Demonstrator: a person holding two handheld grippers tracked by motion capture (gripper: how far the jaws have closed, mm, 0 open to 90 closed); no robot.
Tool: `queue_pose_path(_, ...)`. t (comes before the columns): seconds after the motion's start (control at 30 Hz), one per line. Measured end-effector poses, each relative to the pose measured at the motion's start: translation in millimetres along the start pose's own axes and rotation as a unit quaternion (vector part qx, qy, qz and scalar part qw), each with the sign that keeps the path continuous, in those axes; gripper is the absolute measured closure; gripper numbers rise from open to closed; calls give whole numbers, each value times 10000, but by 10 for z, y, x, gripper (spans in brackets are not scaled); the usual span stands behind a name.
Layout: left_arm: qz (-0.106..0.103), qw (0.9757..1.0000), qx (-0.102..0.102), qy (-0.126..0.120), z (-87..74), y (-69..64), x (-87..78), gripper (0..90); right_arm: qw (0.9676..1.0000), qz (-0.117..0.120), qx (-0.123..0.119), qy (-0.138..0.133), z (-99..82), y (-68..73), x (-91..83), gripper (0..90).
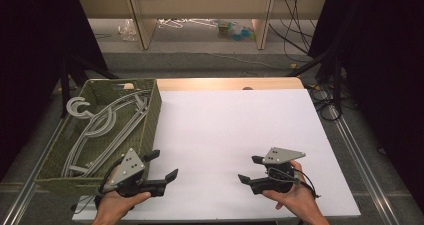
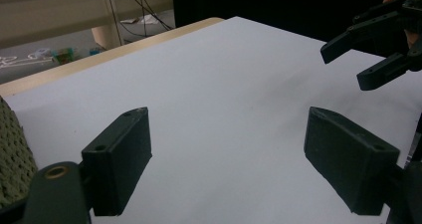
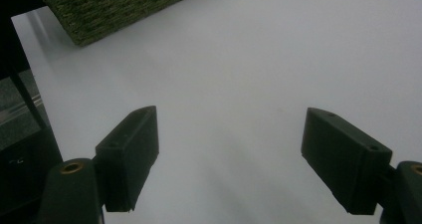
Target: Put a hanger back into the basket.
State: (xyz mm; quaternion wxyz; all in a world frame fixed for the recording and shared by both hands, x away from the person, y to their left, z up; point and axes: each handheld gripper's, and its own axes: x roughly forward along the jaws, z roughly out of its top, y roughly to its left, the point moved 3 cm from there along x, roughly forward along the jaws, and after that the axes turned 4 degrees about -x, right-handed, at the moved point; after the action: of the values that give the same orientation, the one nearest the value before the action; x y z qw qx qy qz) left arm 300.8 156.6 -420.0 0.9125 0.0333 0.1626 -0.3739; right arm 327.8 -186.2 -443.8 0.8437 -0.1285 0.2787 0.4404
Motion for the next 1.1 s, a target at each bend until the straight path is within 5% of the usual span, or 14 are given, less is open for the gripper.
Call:
queue_pose_path(0.17,-14,9999,66,-101,-73,-8,11,174,9998,-69,145,-103,-72,10,-23,171)
queue_pose_path(0.47,-48,9998,-182,-62,-167,-25,29,165,9994,-170,172,-258,-159,73,-103,170)
queue_pose_path(0.87,22,9999,-26,-130,-178,57,-45,170,9979,-284,278,-503,-247,206,-277,170)
queue_pose_path(0.9,-22,9998,-150,-139,-187,35,-34,163,9978,-317,233,-534,-249,203,-276,170)
queue_pose_path(1.1,-72,9998,-137,-97,-183,5,-40,164,9979,-216,241,-558,-233,216,-270,170)
